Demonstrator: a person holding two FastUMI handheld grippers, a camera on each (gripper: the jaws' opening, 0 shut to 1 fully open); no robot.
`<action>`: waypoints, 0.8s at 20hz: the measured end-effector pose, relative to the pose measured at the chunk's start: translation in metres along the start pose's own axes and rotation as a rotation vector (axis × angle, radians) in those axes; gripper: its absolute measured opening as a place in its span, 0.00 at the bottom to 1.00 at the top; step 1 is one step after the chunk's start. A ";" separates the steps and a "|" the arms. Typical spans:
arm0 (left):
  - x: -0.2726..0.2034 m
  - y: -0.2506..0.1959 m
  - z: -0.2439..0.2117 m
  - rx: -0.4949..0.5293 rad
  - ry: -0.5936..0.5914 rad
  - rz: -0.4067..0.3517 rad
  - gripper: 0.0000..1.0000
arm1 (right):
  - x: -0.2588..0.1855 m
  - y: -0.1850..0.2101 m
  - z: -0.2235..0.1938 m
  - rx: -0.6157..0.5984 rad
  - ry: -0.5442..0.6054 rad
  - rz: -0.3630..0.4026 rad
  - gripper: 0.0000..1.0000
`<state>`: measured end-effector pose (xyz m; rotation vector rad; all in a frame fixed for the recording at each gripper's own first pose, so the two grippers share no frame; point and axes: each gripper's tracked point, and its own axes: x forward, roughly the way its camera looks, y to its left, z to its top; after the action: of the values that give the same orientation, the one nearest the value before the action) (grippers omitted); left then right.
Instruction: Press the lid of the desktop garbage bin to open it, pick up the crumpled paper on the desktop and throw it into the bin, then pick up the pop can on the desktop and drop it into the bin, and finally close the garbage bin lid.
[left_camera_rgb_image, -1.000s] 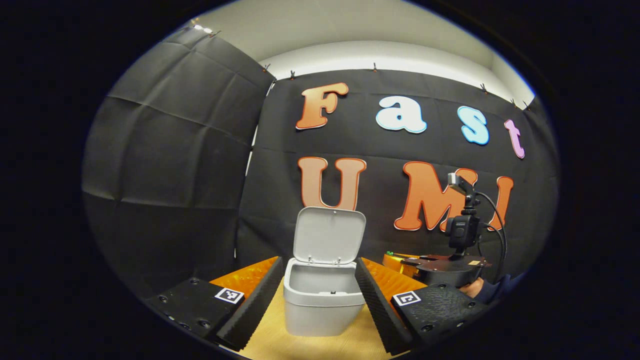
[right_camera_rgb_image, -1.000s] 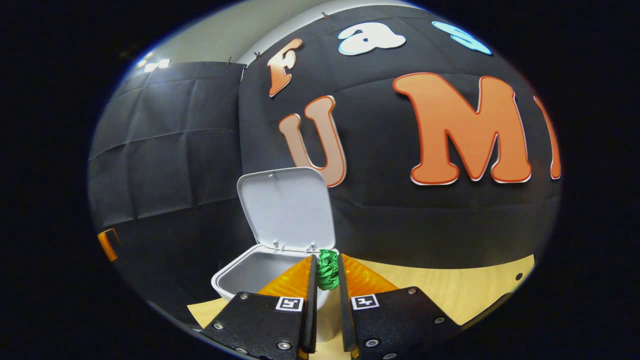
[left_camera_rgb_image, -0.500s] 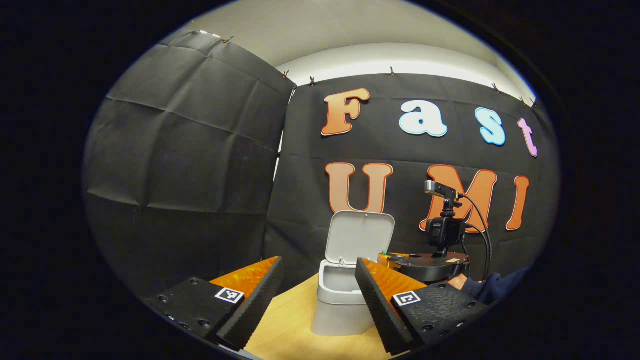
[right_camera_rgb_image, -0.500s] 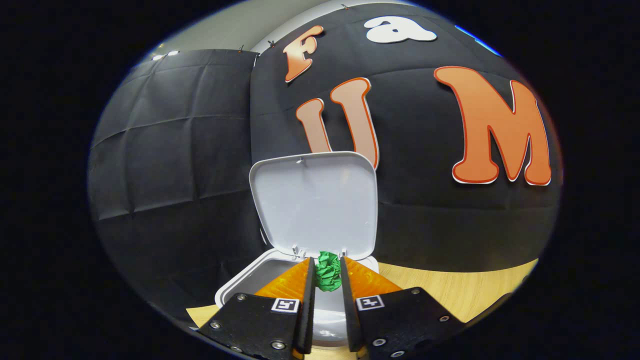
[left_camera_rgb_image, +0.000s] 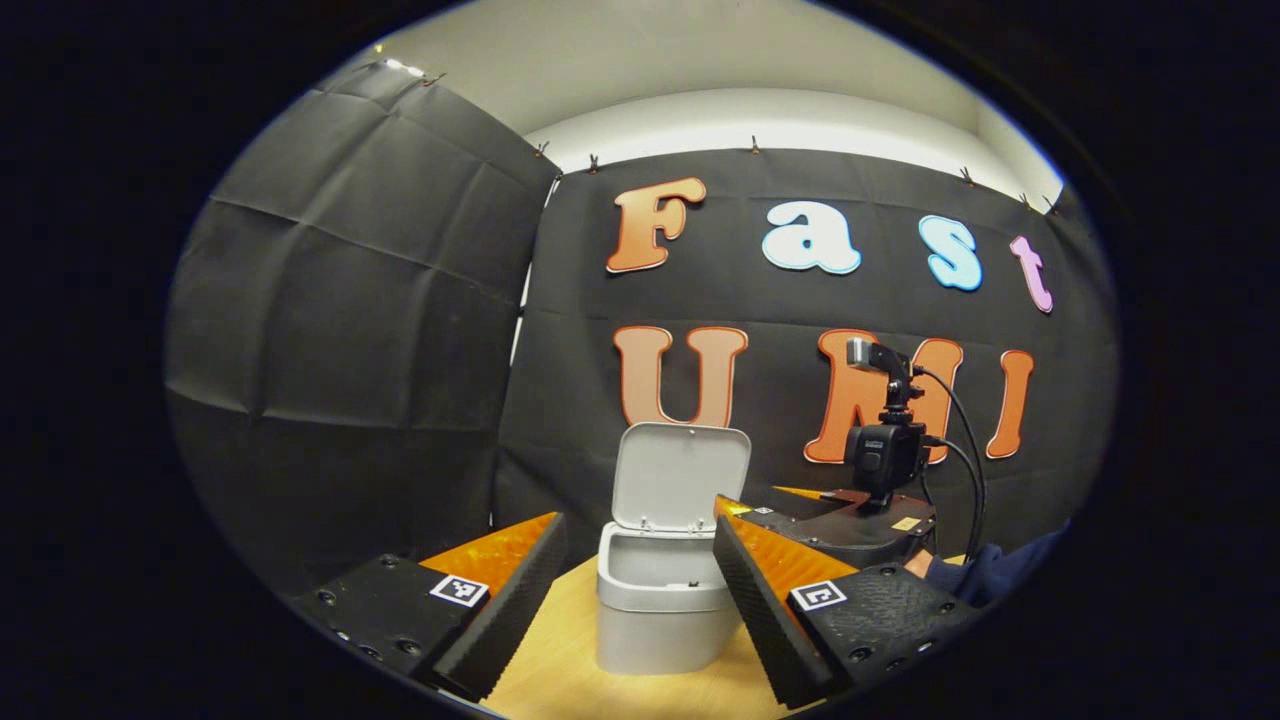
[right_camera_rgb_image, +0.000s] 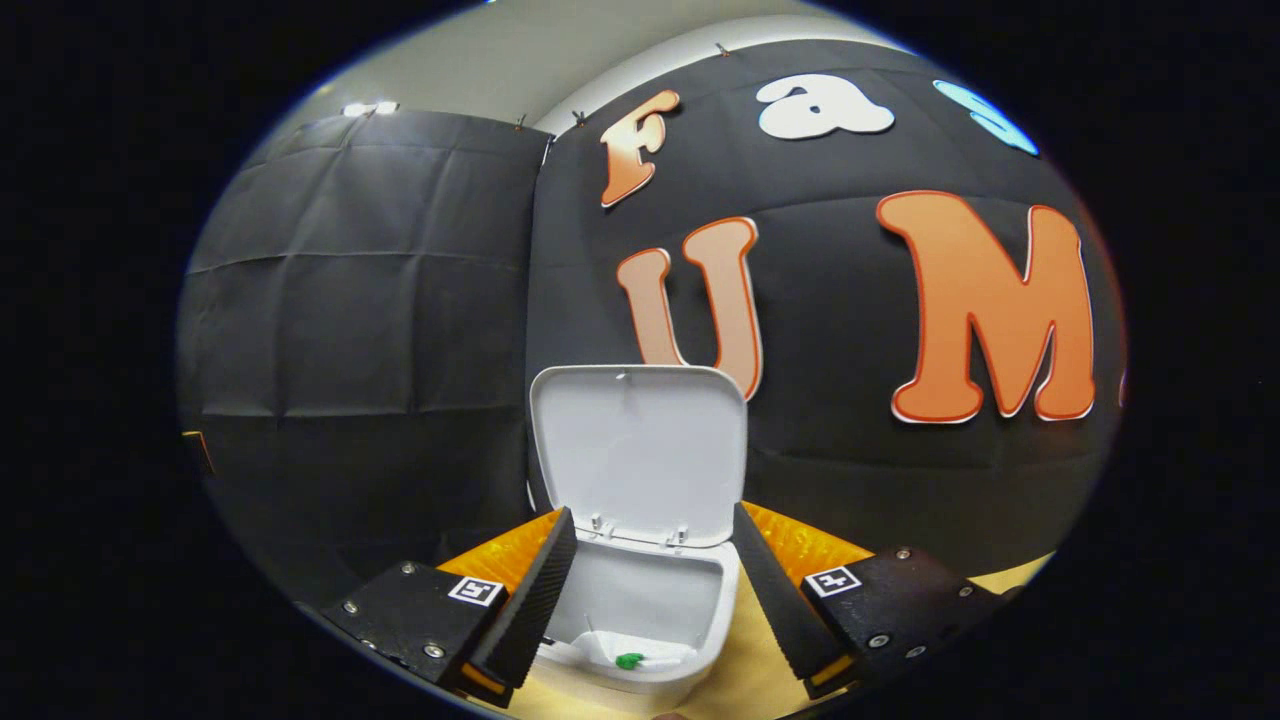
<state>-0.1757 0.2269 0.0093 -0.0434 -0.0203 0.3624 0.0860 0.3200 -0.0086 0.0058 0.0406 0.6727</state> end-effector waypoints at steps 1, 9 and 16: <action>0.003 -0.006 0.000 0.002 -0.005 -0.010 0.94 | -0.009 -0.011 0.001 0.000 -0.005 -0.019 0.94; 0.029 -0.082 -0.030 0.008 0.041 -0.170 0.94 | -0.104 -0.115 0.021 -0.027 -0.083 -0.259 0.93; 0.040 -0.158 -0.062 0.042 0.087 -0.339 0.94 | -0.195 -0.179 -0.004 -0.032 -0.047 -0.449 0.93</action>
<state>-0.0810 0.0911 -0.0452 -0.0137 0.0650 0.0215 0.0449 0.0584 -0.0091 -0.0183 -0.0143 0.2236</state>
